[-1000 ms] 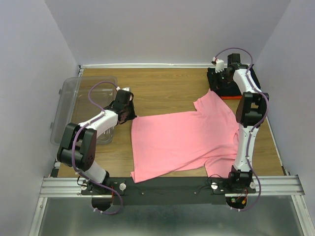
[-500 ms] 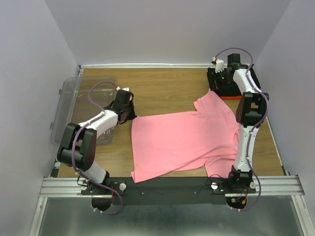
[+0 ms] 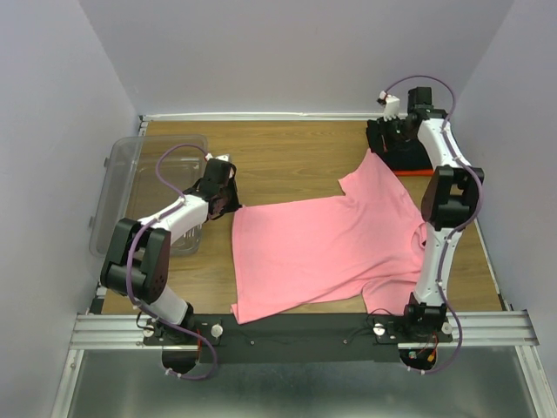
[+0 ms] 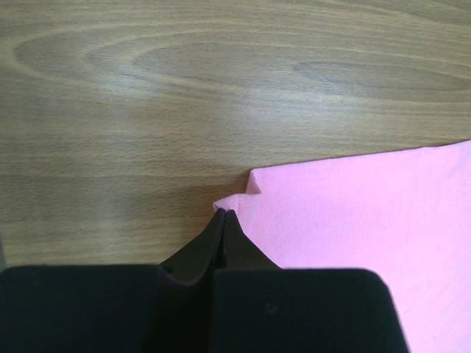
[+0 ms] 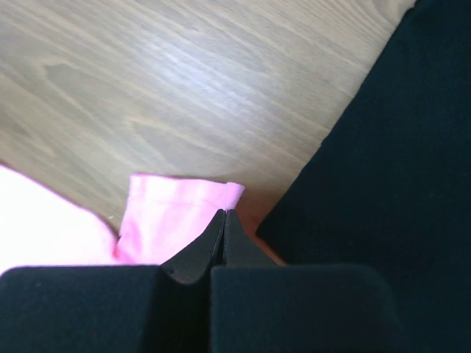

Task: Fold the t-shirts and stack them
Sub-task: Flatten the tshirt out

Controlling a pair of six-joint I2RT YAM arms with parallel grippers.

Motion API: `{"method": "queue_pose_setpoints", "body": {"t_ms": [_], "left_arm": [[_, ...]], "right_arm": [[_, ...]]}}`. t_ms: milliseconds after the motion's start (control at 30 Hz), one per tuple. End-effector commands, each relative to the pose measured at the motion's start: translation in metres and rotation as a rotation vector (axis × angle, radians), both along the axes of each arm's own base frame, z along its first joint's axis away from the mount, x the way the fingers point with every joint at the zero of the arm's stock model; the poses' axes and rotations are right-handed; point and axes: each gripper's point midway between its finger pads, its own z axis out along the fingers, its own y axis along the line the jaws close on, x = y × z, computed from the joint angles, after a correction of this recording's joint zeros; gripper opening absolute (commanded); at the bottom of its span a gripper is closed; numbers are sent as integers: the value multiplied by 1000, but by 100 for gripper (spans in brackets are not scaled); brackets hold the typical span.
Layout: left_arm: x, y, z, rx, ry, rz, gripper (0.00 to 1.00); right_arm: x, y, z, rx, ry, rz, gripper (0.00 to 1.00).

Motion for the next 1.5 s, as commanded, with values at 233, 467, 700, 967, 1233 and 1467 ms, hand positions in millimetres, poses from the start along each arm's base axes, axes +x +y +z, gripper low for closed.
{"method": "queue_pose_setpoints", "body": {"t_ms": [233,467,700,967,1233,1467], "left_arm": [[3,-12,49,-82,-130,-44,0],[2,-21,136,-182,-345,-84,0],[-30,-13,308,-299,-750,-112,0],[-109,20,505,-396,-1234,-94,0],[-206,59,611,-475,-1584,-58,0],[-268,68,639,-527,-1713,-122,0]], "right_arm": [[-51,20,77,86,-126,69,1],[-88,22,179,70,-349,77,1],[-136,11,348,22,-738,-20,1],[-217,-14,545,22,-1240,-240,1],[-317,-33,633,30,-1579,-386,0],[-410,-50,684,32,-1828,-521,0]]}}
